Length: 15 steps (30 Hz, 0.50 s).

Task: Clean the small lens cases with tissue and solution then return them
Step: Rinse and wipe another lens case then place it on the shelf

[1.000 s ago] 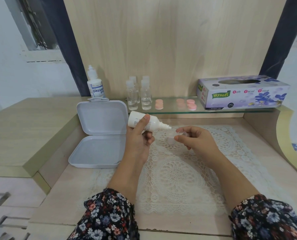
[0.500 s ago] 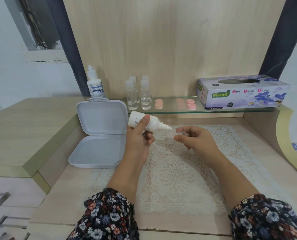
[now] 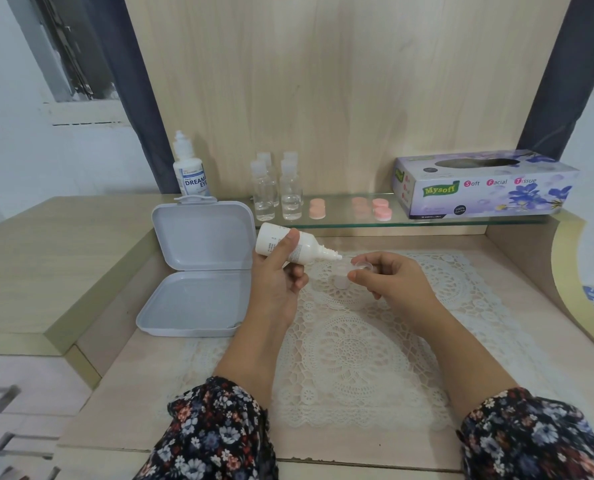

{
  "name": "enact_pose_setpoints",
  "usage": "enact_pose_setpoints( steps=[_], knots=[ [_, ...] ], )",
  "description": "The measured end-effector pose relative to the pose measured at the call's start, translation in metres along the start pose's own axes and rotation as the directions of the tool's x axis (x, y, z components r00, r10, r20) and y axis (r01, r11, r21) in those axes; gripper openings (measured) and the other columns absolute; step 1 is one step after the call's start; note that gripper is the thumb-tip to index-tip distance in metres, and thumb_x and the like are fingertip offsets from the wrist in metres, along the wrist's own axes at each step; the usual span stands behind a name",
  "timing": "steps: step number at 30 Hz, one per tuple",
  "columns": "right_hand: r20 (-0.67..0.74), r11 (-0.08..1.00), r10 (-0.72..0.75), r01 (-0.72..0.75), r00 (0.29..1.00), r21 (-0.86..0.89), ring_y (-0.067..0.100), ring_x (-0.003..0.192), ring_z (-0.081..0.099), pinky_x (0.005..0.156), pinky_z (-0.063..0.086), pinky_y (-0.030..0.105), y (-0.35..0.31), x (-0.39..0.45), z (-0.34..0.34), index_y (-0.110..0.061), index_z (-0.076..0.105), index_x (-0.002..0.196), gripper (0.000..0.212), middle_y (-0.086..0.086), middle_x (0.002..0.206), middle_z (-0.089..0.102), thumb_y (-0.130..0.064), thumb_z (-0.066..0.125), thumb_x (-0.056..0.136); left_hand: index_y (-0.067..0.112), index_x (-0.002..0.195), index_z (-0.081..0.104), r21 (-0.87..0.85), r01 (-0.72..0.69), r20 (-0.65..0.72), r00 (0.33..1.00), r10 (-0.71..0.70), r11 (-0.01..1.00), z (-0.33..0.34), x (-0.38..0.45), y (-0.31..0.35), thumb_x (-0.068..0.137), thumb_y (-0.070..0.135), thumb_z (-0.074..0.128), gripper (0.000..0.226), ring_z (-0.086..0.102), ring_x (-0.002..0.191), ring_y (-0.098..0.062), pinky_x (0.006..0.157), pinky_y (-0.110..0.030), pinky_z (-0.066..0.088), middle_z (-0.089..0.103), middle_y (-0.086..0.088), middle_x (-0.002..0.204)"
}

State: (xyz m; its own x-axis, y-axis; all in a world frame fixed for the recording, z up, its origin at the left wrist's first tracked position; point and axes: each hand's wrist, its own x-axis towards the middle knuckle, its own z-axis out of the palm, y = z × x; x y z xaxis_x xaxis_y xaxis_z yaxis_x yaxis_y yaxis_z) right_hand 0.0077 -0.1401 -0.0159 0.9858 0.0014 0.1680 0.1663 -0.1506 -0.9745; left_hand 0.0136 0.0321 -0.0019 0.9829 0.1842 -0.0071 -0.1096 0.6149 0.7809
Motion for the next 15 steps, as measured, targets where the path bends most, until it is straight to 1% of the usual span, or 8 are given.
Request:
enact_pose_setpoints(
  steps=[6, 9, 15],
  knots=[
    [0.0, 1.0, 0.006, -0.006, 1.0, 0.004, 0.006, 0.049, 0.045, 0.054, 0.042, 0.018, 0.0008, 0.0003, -0.0002, -0.017, 0.072, 0.09, 0.014, -0.005, 0.058, 0.048, -0.012, 0.076, 0.079, 0.01, 0.107, 0.049, -0.003, 0.006, 0.001, 1.0, -0.006, 1.0, -0.0008, 0.0008, -0.0003, 0.084, 0.018, 0.069, 0.032, 0.038, 0.041, -0.008, 0.035, -0.018, 0.03, 0.06, -0.005, 0.077],
    [-0.003, 1.0, 0.008, -0.008, 1.0, 0.01, 0.006, 0.049, 0.045, 0.055, 0.042, 0.019, 0.0012, 0.0011, -0.0001, -0.017, 0.072, 0.09, 0.015, -0.002, 0.061, 0.049, -0.012, 0.077, 0.078, 0.01, 0.106, 0.049, 0.003, 0.006, 0.014, 1.0, -0.006, 1.0, -0.0007, 0.0007, 0.0, 0.084, 0.018, 0.068, 0.03, 0.038, 0.041, -0.008, 0.035, -0.019, 0.03, 0.06, -0.004, 0.076],
    [0.0, 1.0, 0.005, -0.005, 1.0, 0.009, 0.008, 0.05, 0.045, 0.056, 0.043, 0.021, 0.0014, 0.0013, -0.0003, -0.018, 0.073, 0.09, 0.015, 0.001, 0.064, 0.049, -0.012, 0.077, 0.078, 0.015, 0.093, 0.052, 0.0, -0.002, 0.013, 1.0, 0.002, 1.0, -0.0007, 0.0003, 0.0001, 0.085, 0.018, 0.069, 0.019, 0.037, 0.041, -0.008, 0.035, -0.019, 0.029, 0.059, -0.004, 0.074]
  ],
)
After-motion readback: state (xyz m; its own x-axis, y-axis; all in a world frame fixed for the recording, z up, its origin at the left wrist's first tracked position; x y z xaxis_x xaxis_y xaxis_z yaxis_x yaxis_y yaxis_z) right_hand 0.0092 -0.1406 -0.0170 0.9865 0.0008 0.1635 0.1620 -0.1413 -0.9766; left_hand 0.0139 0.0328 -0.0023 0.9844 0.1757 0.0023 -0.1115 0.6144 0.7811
